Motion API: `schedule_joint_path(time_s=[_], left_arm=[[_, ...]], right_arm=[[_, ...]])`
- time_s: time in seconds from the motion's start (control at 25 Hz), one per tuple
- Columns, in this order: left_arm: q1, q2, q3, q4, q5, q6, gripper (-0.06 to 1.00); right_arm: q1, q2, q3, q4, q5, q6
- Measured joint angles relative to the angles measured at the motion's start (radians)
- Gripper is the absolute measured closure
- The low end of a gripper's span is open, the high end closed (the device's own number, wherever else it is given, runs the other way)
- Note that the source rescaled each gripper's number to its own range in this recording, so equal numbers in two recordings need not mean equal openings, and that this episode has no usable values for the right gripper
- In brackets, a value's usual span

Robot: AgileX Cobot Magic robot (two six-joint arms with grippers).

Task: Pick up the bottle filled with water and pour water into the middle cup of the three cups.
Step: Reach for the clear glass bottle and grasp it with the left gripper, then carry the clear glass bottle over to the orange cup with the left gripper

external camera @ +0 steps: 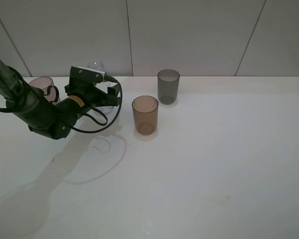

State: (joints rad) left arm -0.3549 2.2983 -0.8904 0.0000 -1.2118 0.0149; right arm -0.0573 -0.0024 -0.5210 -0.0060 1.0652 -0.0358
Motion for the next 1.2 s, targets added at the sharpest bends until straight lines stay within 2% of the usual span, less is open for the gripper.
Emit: schedule_joint_path(time_s=[0.52, 0.88, 0.92, 1.0, 1.04, 1.08, 1.12, 1.2], left_arm=[[0.0, 0.076, -0.083, 0.015, -0.001, -0.007, -0.06], [0.0, 0.087, -0.085, 0.022, -0.001, -0.015, -0.05], [0.0, 0.09, -0.085, 0.022, -0.001, -0.015, -0.01], [0.0, 0.091, -0.085, 0.018, -0.001, -0.015, 0.23], [0.0, 0.091, -0.085, 0.014, -0.001, -0.015, 0.5], [0.0, 0.091, -0.085, 0.007, -0.001, -0.015, 0.88], [0.0, 0.091, -0.085, 0.0, -0.002, -0.015, 0.94], [0.0, 0.091, -0.085, 0.0, -0.002, -0.015, 0.93]], right_arm=[[0.0, 0.0, 0.0, 0.0, 0.0, 0.0], [0.0, 0.0, 0.0, 0.0, 0.0, 0.0], [0.0, 0.0, 0.0, 0.0, 0.0, 0.0], [0.0, 0.0, 0.0, 0.0, 0.0, 0.0], [0.0, 0.0, 0.0, 0.0, 0.0, 0.0], [0.0, 0.0, 0.0, 0.0, 0.0, 0.0], [0.0, 0.0, 0.0, 0.0, 0.0, 0.0], [0.0, 0.0, 0.0, 0.0, 0.0, 0.0]])
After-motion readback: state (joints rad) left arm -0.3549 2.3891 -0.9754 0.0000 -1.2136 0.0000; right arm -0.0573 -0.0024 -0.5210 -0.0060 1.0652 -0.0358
